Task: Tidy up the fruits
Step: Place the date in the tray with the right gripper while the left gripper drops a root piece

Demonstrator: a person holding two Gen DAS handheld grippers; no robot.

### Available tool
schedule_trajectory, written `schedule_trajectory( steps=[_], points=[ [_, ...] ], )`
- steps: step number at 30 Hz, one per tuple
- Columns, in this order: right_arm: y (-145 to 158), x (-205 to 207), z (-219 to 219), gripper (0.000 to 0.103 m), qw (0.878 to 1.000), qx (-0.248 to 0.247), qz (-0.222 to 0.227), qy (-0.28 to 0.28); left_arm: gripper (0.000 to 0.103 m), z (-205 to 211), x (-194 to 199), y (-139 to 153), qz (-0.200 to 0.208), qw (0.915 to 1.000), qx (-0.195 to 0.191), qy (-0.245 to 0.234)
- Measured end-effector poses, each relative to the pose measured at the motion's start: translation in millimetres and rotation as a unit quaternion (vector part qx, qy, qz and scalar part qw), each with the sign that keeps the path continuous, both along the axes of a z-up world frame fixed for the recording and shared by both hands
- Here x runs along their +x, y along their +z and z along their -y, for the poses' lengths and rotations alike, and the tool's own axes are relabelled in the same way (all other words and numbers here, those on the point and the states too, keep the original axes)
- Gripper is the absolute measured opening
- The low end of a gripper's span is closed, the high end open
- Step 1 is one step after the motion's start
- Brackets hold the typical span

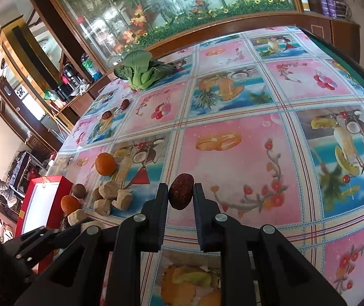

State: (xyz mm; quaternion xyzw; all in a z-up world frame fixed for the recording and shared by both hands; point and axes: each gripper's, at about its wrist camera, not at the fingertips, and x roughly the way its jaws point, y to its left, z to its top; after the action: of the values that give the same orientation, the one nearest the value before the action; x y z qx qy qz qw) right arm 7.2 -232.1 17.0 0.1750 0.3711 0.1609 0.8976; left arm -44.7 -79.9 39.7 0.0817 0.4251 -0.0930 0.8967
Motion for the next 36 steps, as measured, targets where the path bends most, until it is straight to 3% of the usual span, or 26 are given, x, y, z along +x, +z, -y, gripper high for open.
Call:
schedule_trajectory(
  steps=[6,11,16,24,36],
  points=[
    [5.0,-6.8,-8.6,0.018,0.999,-0.006,0.030,0.017,0.029,-20.4,-42.5,43.4,0.088,0.9954,0.018,0.033],
    [8.6,-15.4,-21.1,0.018,0.997,-0.026,0.059,0.031,0.029,-49.9,-66.1,66.2,0.124,0.9900,0.017,0.066],
    [12.3,-23.2,-32.5,0.018,0.996,-0.033,0.074,0.039,0.029,-82.0,-75.3,72.6,0.126,0.9873,0.009,0.096],
    [23.1,-49.0,-73.2,0.018,0.994,0.011,0.079,0.075,0.029,-137.8,-86.2,63.3,0.124,0.9811,0.003,0.149],
    [50.1,-73.4,-213.8,0.018,0.974,-0.003,0.102,0.202,0.029,-230.8,-104.9,53.6,0.126,0.9653,-0.020,0.228]
  ],
)
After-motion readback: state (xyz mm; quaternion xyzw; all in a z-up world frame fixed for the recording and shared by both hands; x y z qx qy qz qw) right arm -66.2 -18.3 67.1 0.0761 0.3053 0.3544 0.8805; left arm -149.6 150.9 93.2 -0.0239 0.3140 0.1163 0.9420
